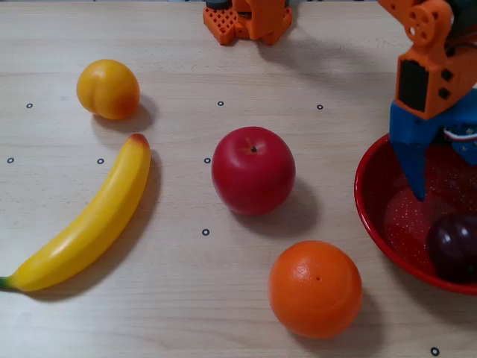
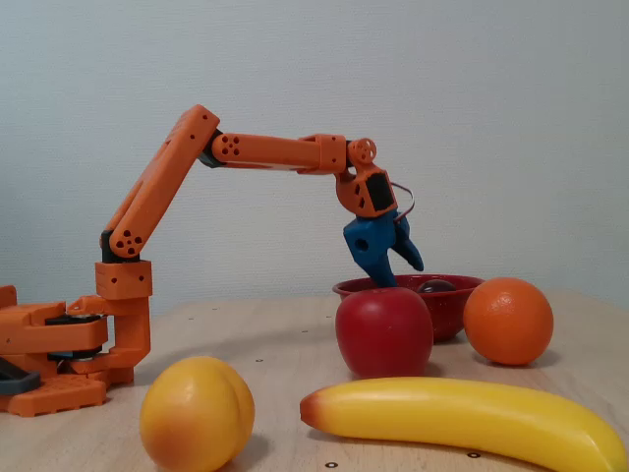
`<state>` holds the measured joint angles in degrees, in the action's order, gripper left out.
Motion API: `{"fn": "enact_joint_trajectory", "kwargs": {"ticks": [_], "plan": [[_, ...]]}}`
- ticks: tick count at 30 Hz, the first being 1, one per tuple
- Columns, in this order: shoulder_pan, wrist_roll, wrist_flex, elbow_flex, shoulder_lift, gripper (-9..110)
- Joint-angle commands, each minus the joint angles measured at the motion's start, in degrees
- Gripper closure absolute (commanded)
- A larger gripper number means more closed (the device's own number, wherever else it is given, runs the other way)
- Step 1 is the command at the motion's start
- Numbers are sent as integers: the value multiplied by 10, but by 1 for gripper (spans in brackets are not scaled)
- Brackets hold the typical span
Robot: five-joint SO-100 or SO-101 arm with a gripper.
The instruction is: Put plum in the red bowl.
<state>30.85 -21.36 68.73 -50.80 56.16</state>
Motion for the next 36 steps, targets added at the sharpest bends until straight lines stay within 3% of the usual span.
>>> {"fn": "enact_joint_trajectory", "kwargs": {"ticks": [1, 7, 14, 21, 36], "plan": [[-23, -9, 7, 56, 120, 68], [-33, -9, 27, 54, 159, 74], [-49, -11, 45, 42, 196, 94], [-67, -11, 68, 42, 218, 101], [-134, -9, 47, -122, 378, 102]]}}
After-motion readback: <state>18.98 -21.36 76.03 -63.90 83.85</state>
